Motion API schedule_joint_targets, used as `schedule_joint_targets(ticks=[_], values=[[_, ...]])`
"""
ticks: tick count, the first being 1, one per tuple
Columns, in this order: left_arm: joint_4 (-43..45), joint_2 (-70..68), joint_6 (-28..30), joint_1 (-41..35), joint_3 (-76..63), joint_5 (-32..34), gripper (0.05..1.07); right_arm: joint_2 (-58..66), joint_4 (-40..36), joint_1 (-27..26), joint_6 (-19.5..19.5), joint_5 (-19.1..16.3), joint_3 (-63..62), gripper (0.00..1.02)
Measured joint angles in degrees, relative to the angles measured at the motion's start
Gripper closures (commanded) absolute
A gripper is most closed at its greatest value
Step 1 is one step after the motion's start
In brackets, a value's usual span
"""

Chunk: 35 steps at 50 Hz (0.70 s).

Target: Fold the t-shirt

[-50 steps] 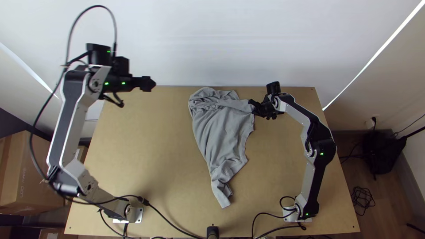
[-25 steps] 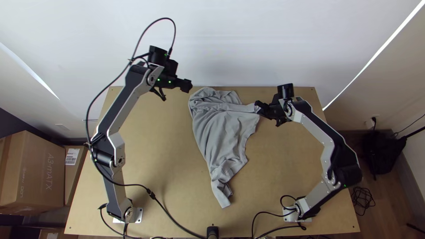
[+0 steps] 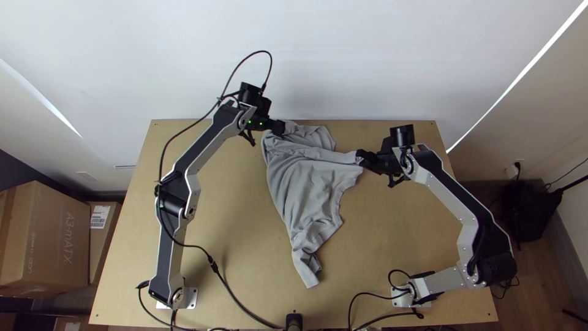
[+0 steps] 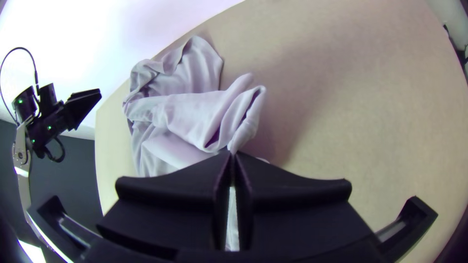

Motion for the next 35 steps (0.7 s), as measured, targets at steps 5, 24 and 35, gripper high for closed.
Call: schedule_joint_targets(ticks=[5, 24, 35], values=[[3.3, 1.8, 0.0, -0.6, 0.1, -0.9, 0.11, -1.7, 0.0, 0.2, -0.2, 0.0, -1.3, 1.00], [10.6, 8.9, 0.0, -0.8, 0.6, -5.9, 0.11, -8.8, 1.1, 4.3, 0.4, -1.9, -5.5, 1.00], [14.4, 11.0, -0.1, -1.2, 0.6, -6.0, 0.96, -15.5, 3.1, 4.7, 0.6, -4.3, -7.9, 1.00]])
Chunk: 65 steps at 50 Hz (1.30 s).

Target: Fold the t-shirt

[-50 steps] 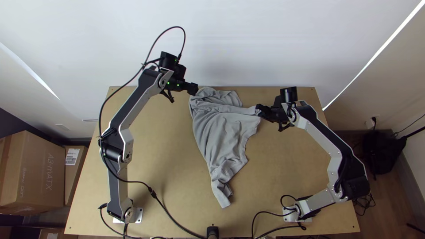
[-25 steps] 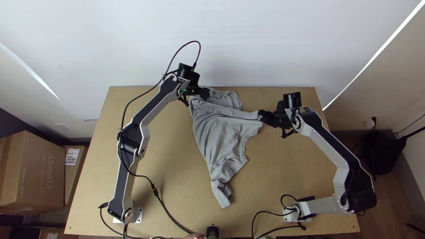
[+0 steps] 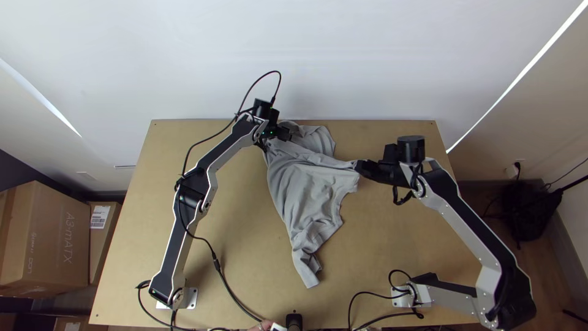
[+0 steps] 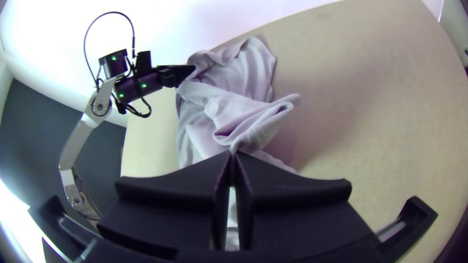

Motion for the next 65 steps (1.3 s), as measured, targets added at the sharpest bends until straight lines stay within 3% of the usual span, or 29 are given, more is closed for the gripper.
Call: schedule_joint_targets(ticks=[3, 21, 35, 36, 37, 40, 44, 65], values=[[1.6, 0.1, -0.4, 0.0, 0.0, 0.0, 1.05, -2.3, 1.0, 0.0, 0.0, -0.2, -0.9, 1.00], [-0.5, -1.7, -4.2, 3.0, 0.1, 0.0, 1.05, -8.0, 2.1, -3.1, 0.0, -0.7, -1.6, 1.00], [-4.1, -14.4, -7.0, 9.2, 0.1, 1.1, 1.04, -8.2, 2.1, -5.7, 0.0, -0.7, -1.6, 1.00], [-4.4, -15.3, -7.3, 9.4, 0.1, 1.7, 0.99, -8.2, 2.1, -5.7, 0.0, -0.7, -1.6, 1.00], [-5.0, -16.0, -7.5, 9.4, 0.1, 2.7, 0.86, -8.2, 2.1, -5.8, 0.1, -0.7, -1.6, 1.00], [-6.6, -17.6, -8.6, 9.3, 0.1, 6.3, 0.37, -8.2, 2.1, -5.9, 0.3, -0.7, -1.6, 1.00], [-9.2, -18.2, -9.5, 8.7, 0.1, 10.6, 0.10, -8.2, 2.1, -6.1, 0.7, -0.8, -1.6, 1.00], [-5.0, -11.7, -11.3, 7.7, -0.1, 10.0, 0.09, -8.2, 2.1, -6.1, 1.3, -0.8, -1.6, 1.00]])
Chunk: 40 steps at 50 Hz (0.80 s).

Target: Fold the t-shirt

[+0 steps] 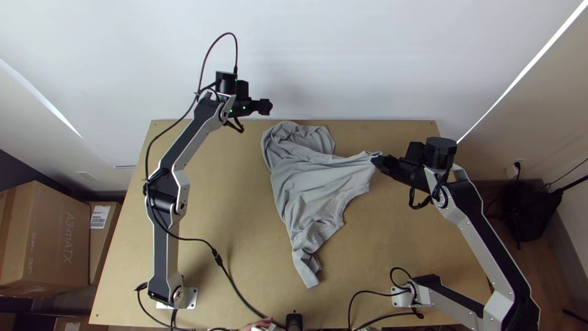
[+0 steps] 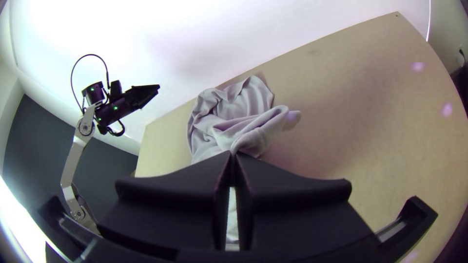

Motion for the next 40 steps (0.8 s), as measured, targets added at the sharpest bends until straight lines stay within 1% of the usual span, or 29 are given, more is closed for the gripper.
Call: schedule_joint_targets(ticks=[7, 13, 22, 35, 38, 40], values=[[3.4, 2.5, 1.3, -0.5, 0.0, -1.0, 0.09, 0.2, 0.0, 0.0, 0.0, 0.0, 0.0, 1.00], [5.1, 4.0, 4.2, -1.2, 0.0, -1.0, 0.10, 0.8, 0.4, 0.0, 0.0, 0.0, 0.0, 1.00], [5.8, 7.8, 8.4, -2.5, 0.1, -1.0, 0.10, 1.7, 1.0, 0.0, 0.0, 0.0, -0.1, 1.00], [6.1, 12.7, 12.7, -3.6, 0.1, -1.0, 0.10, 1.8, 2.4, 0.0, 0.4, 0.0, -2.6, 1.00], [7.0, 13.2, 13.0, -3.7, 0.2, -1.0, 0.13, 1.9, 2.5, 0.0, 0.5, 0.0, -2.8, 1.00], [7.5, 13.5, 13.2, -3.9, 0.3, -1.0, 0.21, 2.0, 2.5, 0.0, 0.5, 0.0, -2.8, 1.00]])
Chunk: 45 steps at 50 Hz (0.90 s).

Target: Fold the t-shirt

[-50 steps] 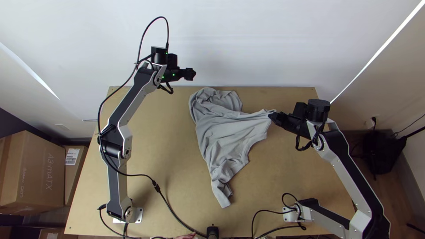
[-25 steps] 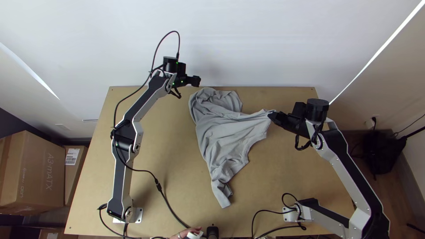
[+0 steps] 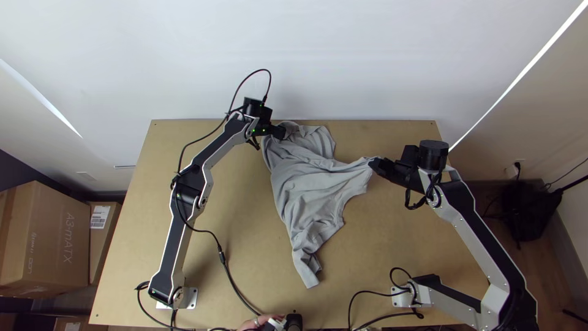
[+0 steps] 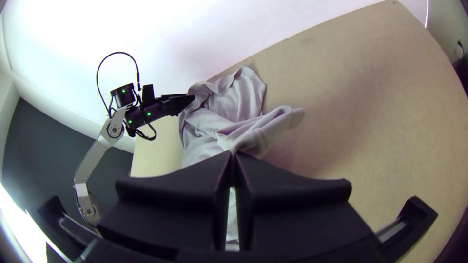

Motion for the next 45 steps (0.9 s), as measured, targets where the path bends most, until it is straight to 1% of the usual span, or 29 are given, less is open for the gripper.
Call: schedule_joint_targets(ticks=[2, 3, 4, 8, 9, 16, 21, 30, 39, 45], values=[[0.5, 0.3, 0.2, -0.1, 0.1, 0.0, 0.33, 0.0, 0.1, 0.0, 0.0, 0.0, 0.0, 1.00], [0.9, 0.5, 0.4, -0.2, 0.2, 0.0, 0.41, 0.0, 0.1, 0.0, 0.0, 0.0, 0.0, 1.00], [1.2, 0.7, 0.4, -0.3, 0.3, 0.0, 0.51, 0.0, 0.1, 0.0, 0.0, 0.0, 0.0, 1.00], [2.5, 1.4, 0.5, -0.5, 0.4, 0.0, 1.03, 0.0, 0.1, 0.0, 0.0, 0.0, 0.0, 1.00], [2.8, 1.5, 0.5, -0.6, 0.4, 0.0, 1.05, 0.0, 0.1, 0.0, 0.1, 0.0, 0.0, 1.00], [4.7, 1.8, 0.2, -0.5, 0.4, -0.6, 1.05, 0.0, 0.1, -0.5, 0.5, 0.0, 0.0, 1.00], [4.9, 1.7, -1.0, 0.1, 0.4, -1.1, 1.05, 0.0, 0.1, -2.2, 1.0, 0.2, 0.0, 1.00], [0.0, -1.7, -4.4, 3.8, 0.4, -1.1, 1.05, 0.2, 0.1, -5.2, 1.3, 1.8, 0.3, 1.00], [-6.2, -14.4, -6.9, 9.5, -1.0, -1.1, 1.05, 0.6, 0.1, -6.9, 1.8, 2.4, 2.3, 1.00], [-10.0, -24.3, -8.7, 12.0, -1.0, -1.1, 1.05, 0.7, 0.1, -7.5, 2.1, 2.4, 5.4, 1.00]])
